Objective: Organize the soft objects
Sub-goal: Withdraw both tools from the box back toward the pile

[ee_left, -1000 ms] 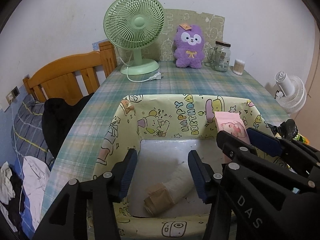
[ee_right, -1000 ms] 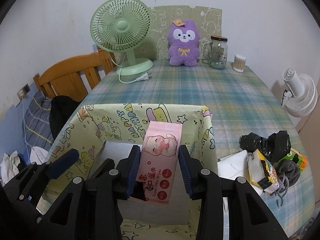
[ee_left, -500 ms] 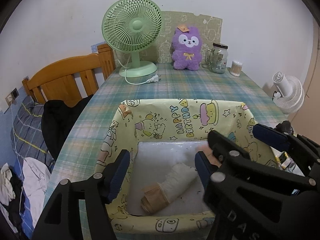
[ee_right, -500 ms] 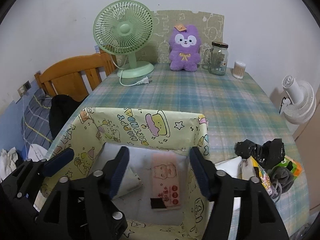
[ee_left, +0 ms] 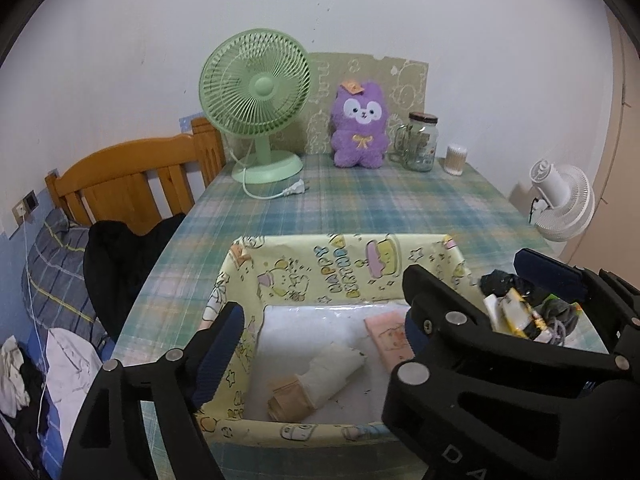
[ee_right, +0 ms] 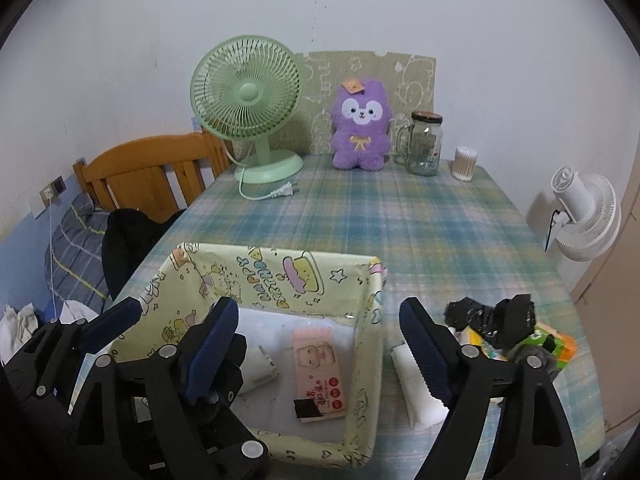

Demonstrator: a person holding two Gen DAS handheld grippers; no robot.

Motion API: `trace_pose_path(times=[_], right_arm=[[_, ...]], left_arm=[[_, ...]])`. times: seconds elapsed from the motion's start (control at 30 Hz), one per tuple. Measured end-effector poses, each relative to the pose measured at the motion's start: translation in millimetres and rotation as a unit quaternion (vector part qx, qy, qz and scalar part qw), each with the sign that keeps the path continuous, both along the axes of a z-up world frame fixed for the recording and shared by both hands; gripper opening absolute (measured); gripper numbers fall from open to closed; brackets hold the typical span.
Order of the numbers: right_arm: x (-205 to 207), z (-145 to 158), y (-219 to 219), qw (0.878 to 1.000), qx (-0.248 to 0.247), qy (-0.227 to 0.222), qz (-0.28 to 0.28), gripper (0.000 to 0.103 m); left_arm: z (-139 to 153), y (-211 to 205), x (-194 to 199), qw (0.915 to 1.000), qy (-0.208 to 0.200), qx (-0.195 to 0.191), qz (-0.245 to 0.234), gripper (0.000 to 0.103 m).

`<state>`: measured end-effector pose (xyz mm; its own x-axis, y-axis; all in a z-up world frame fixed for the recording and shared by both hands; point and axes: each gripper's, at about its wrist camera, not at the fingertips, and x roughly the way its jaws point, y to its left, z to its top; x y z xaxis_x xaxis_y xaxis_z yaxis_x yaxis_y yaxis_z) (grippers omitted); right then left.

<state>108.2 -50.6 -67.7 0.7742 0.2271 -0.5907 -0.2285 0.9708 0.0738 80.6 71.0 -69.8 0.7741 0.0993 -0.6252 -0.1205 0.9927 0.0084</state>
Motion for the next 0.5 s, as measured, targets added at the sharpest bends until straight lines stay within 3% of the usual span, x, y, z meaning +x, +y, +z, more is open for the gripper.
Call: trace_pose_path(times=[0.37, 0.5], right_arm=[[-18, 21, -26, 0.999, 0.011, -0.029, -0.006, 0.088], [-26, 27, -40, 0.999, 0.018, -0.043, -0.016, 0.094]], left_arm=[[21, -23, -12, 0.9994, -0.032, 0.006, -0.013, 0.094], [27, -33, -17, 0.9988, -0.042, 0.007, -0.022, 0.098]])
